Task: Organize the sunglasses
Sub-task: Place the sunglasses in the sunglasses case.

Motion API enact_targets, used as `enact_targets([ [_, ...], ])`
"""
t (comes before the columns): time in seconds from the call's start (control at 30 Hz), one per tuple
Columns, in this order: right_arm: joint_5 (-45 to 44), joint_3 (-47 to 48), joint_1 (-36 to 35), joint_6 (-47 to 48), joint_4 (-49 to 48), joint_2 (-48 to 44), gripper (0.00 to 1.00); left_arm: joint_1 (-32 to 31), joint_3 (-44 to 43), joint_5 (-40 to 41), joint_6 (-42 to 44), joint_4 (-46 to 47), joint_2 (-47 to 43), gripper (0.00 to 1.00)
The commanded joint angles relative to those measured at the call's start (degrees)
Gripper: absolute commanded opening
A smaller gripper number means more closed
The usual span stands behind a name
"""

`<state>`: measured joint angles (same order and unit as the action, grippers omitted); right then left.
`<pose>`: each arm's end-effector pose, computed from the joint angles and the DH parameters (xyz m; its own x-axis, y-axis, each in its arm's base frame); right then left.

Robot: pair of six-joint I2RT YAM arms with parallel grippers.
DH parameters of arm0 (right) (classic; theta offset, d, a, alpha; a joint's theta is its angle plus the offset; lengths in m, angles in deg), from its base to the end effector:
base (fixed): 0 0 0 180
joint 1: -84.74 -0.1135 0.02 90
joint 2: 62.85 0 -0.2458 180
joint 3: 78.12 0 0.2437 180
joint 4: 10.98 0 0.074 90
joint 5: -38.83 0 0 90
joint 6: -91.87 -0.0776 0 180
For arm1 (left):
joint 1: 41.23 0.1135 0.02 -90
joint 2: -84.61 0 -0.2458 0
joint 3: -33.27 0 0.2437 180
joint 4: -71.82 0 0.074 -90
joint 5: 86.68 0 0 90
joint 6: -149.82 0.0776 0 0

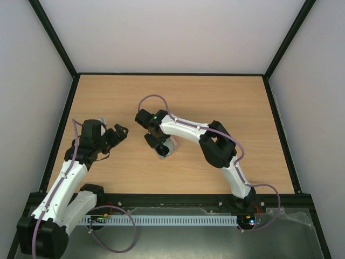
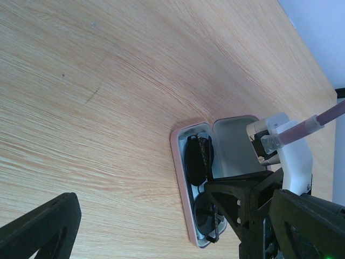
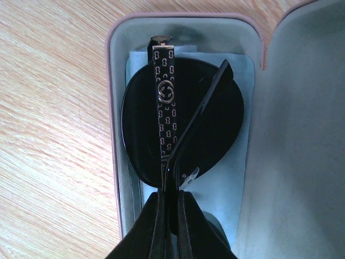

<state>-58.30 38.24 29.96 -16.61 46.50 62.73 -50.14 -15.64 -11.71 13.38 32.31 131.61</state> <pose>0.2751 0.3729 0.1357 -0.7503 -0.5175 -0.4113 -0.5741 0.8186 0.0173 0.2082 -0.0530 0.2105 -0.6709 -0.6032 -0.4313 -0.1939 0.7041 -0.6832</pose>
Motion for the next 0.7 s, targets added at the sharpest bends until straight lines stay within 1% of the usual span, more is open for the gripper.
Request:
enact_targets([
  [0.0,-1.0,2.0,-0.3,-0.3,0.8,1.4,0.01,0.6,0.2,-0.8,0.8,-1.3,-0.8,0.99],
  [0.67,-1.5,1.9,-0.4,-0.7,1.5,2.5,0.01,0.6,0.2,-0.9,0.9,-1.4,-1.0,0.99],
])
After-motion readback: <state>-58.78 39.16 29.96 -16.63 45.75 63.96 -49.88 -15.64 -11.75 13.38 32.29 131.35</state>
